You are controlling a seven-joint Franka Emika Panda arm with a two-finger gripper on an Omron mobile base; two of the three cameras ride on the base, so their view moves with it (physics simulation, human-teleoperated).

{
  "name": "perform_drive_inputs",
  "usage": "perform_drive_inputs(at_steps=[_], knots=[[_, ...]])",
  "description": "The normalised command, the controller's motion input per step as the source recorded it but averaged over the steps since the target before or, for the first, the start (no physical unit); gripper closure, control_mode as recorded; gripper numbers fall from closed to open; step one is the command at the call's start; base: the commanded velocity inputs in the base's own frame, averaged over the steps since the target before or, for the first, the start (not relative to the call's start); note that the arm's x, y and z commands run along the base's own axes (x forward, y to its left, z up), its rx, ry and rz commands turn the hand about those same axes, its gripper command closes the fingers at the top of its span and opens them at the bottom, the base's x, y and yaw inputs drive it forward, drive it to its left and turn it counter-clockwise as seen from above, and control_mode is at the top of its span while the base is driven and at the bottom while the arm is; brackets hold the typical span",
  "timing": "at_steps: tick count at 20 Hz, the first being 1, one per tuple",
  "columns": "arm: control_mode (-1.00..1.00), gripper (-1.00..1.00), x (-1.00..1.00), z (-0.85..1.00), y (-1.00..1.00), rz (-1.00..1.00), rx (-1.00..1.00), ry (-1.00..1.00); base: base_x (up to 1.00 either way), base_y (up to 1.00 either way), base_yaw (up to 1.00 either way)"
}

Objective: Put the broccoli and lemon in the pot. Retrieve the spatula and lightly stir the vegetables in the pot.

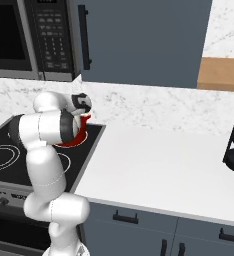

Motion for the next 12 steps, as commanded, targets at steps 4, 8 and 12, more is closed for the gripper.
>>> perform_drive_inputs(at_steps=[4, 8, 12], knots=[[-1.00, 1.00, 0.00, -0.28, -0.03, 0.00, 0.00, 0.00, 0.00, 0.00, 0.00], [-1.00, 1.00, 0.00, -0.73, 0.00, 0.00, 0.00, 0.08, 0.00, 0.00, 0.00], [-1.00, 1.00, 0.00, -0.73, 0.00, 0.00, -0.05, 0.07, 0.00, 0.00, 0.00]])
